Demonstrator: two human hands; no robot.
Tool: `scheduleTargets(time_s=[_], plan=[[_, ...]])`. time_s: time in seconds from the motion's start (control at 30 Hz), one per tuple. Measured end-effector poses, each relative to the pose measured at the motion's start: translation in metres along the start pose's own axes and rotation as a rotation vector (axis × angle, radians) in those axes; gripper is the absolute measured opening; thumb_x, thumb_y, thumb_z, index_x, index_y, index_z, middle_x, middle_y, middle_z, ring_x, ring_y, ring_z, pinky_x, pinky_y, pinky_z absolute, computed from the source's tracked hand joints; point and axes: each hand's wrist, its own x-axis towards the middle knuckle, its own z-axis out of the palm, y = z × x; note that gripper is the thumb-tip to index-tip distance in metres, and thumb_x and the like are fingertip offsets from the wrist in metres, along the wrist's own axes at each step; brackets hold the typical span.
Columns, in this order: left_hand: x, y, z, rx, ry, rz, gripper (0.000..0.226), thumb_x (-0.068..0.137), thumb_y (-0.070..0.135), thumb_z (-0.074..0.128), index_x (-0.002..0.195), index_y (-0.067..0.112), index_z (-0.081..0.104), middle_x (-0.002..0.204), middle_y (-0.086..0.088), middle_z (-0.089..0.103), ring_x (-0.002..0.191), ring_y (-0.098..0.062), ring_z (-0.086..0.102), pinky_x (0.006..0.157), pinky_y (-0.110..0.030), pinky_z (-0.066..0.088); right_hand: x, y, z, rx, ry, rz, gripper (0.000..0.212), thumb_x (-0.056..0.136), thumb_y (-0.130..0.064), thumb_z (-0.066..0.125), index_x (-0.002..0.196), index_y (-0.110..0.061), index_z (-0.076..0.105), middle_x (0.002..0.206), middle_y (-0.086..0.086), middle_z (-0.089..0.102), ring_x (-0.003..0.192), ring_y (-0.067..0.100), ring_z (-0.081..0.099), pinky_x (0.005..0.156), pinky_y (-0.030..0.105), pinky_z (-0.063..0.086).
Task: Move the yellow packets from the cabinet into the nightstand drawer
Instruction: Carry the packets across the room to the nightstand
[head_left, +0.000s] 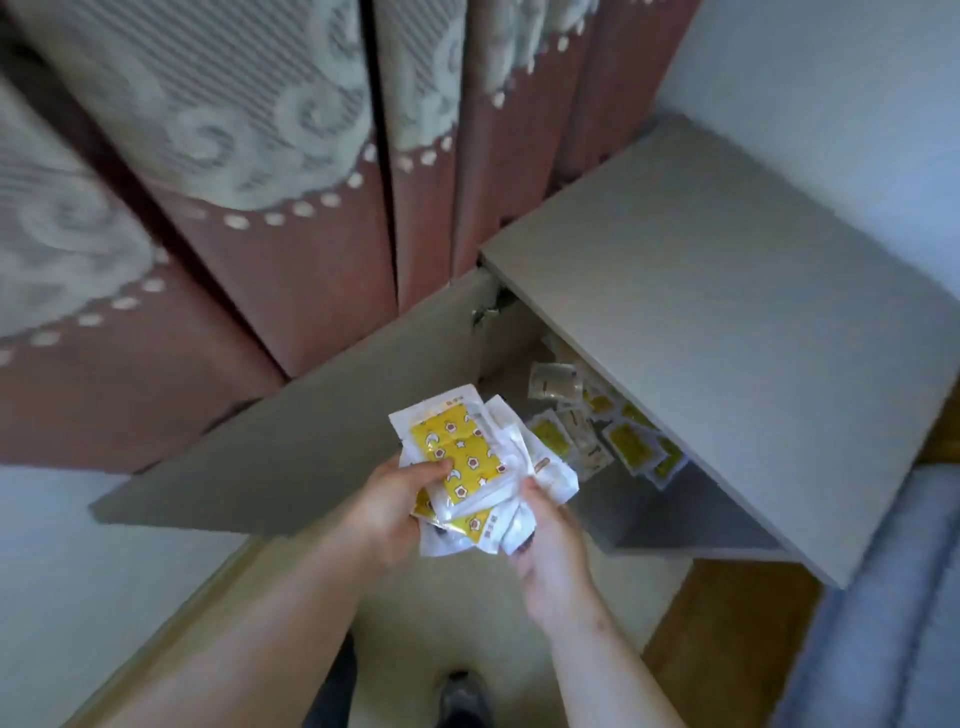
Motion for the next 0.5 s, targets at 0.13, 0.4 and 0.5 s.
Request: scheduleTargets(time_s=[0.13,0.4,0.5], plan=[[-0.094,0.020,-0.004,-0.055,0.099,0.091,0.025,0.090,-0.001,0.052,0.113,0.004,0.058,0.107,-0.020,0.067,0.084,-0.034,0.065,0.070,-0.042,0.053,-0.065,-0.024,0.028,-0.164,-0.121,0.074,0.016,0.081,-0.016,0.056,0.091,-0.005,0.062,0.073,0.010,0.069,0.069,0.025,0.064,0.060,0.028,0.049],[-0.257,0.044,-0.055,-0.237,0.230,0.283,0.017,0.090,0.000,0.053,0.102,0.009,0.060,0.088,-0.012,0.072,0.072,-0.030,0.070,0.064,-0.047,0.057,-0.194,-0.021,0.116,-0.451,-0.398,0.030,0.030,0.085,-0.025,0.065,0.111,-0.011,0.066,0.106,0.010,0.072,0.096,0.027,0.067,0.084,0.039,0.051],[-0.314,0.045,-0.099,-0.318,0.360,0.401,0.020,0.089,-0.001,0.054,0.107,0.008,0.057,0.094,-0.014,0.070,0.079,-0.032,0.068,0.078,-0.049,0.054,-0.236,0.009,0.158,-0.552,-0.515,0.021,0.027,0.081,-0.016,0.070,0.108,-0.014,0.067,0.105,0.009,0.072,0.101,0.029,0.066,0.096,0.045,0.048]])
